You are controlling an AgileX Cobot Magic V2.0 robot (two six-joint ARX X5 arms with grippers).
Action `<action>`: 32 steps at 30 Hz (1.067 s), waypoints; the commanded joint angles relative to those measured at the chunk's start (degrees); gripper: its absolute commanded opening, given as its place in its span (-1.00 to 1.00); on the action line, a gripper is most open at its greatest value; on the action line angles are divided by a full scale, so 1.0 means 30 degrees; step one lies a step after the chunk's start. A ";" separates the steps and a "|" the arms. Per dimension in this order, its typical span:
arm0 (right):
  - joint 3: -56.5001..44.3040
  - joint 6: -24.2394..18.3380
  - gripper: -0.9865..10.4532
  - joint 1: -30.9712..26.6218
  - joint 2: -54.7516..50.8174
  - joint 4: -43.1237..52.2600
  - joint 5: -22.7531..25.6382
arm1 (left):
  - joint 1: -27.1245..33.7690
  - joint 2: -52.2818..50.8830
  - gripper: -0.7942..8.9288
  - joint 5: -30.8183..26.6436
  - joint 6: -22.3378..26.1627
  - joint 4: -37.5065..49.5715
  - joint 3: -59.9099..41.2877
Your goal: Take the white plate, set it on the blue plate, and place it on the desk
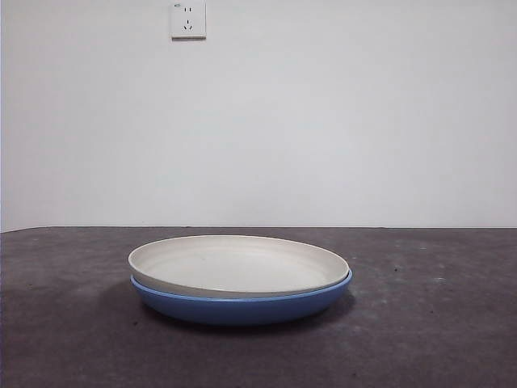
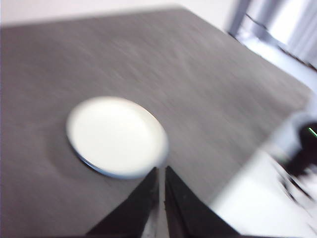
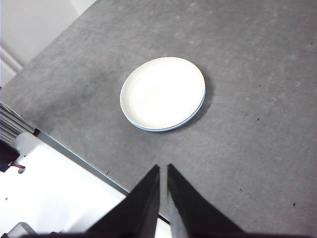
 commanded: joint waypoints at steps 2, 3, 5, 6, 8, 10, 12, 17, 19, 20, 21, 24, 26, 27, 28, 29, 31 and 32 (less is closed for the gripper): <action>0.0306 -0.0153 -0.79 0.0102 0.0051 -0.0707 -0.0007 | 0.3315 -0.0838 -0.80 -0.0029 0.0583 0.3985 -0.2834; 0.0306 -0.0153 -0.79 0.0102 0.0044 -0.0707 -0.0007 | 0.4095 -0.1231 -0.80 -0.0029 0.0576 0.5340 -0.3942; 0.0306 -0.0146 -0.79 0.0102 0.0044 -0.0707 -0.0007 | 0.5238 -0.1953 -0.80 -0.0029 0.0503 0.7861 -0.6164; 0.0306 -0.0153 -0.79 0.0102 0.0044 -0.0707 -0.0007 | 0.5727 -0.2390 -0.80 -0.0036 0.0510 0.9180 -0.7431; 0.0306 -0.0153 -0.79 0.0102 0.0044 -0.0707 -0.0007 | 0.6426 -0.3191 -0.80 -0.0306 0.0561 1.1606 -0.9748; 0.0306 -0.0153 -0.79 0.0102 0.0051 -0.0707 -0.0007 | 0.6900 -0.3869 -0.80 -0.1355 0.0517 1.4054 -1.1985; 0.0306 -0.0153 -0.79 0.0102 0.0044 -0.0707 -0.0007 | 0.7169 -0.4291 -0.80 -0.2761 0.0510 1.6313 -1.4039; 0.0306 -0.0153 -0.79 0.0102 0.0044 -0.0707 -0.0007 | 0.7271 -0.5989 -0.80 -0.5151 0.0517 1.8221 -1.7456; 0.0306 -0.0153 -0.79 0.0102 0.0044 -0.0707 -0.0007 | 0.7286 -0.6849 -0.80 -0.5377 0.0517 1.8003 -1.8280; 0.0306 -0.0153 -0.79 0.0102 0.0051 -0.0707 -0.0007 | 0.7278 -0.7227 -0.80 -0.5384 0.0525 1.7886 -1.8644; 0.0306 -0.0153 -0.79 0.0102 0.0051 -0.0692 -0.0007 | 0.7308 -0.7133 -0.80 -0.5413 0.0525 1.7974 -1.8965; 0.0306 -0.0153 -0.79 0.0102 0.0044 -0.0685 -0.0007 | 0.7439 -0.7140 -0.80 -0.5428 0.0546 1.7442 -1.9606; 0.0306 -0.0153 -0.79 0.0102 0.0044 -0.0670 -0.0007 | 0.7482 -0.7140 -0.80 -0.5428 0.0583 1.7282 -1.9970; 0.0306 -0.0153 -0.79 0.0102 0.0044 -0.0663 -0.0007 | 0.7512 -0.7140 -0.80 -0.5421 0.0612 1.6946 -2.0021; 0.0306 -0.0153 -0.79 0.0102 0.0044 -0.0663 -0.0007 | 0.7533 -0.7140 -0.80 -0.5442 0.0707 1.6670 -2.0021; 0.0306 -0.0153 -0.79 0.0102 0.0044 -0.0656 -0.0007 | 0.7584 -0.7140 -0.80 -0.5442 0.0838 1.6480 -2.0021; 0.0306 -0.0153 -0.79 0.0102 0.0044 -0.0656 -0.0015 | 0.7723 -0.7140 -0.80 -0.5442 0.1042 1.6327 -2.0021; 0.0306 -0.0153 -0.79 0.0102 0.0044 -0.0656 -0.0015 | 0.7839 -0.7140 -0.80 -0.5442 0.1056 1.6320 -2.0021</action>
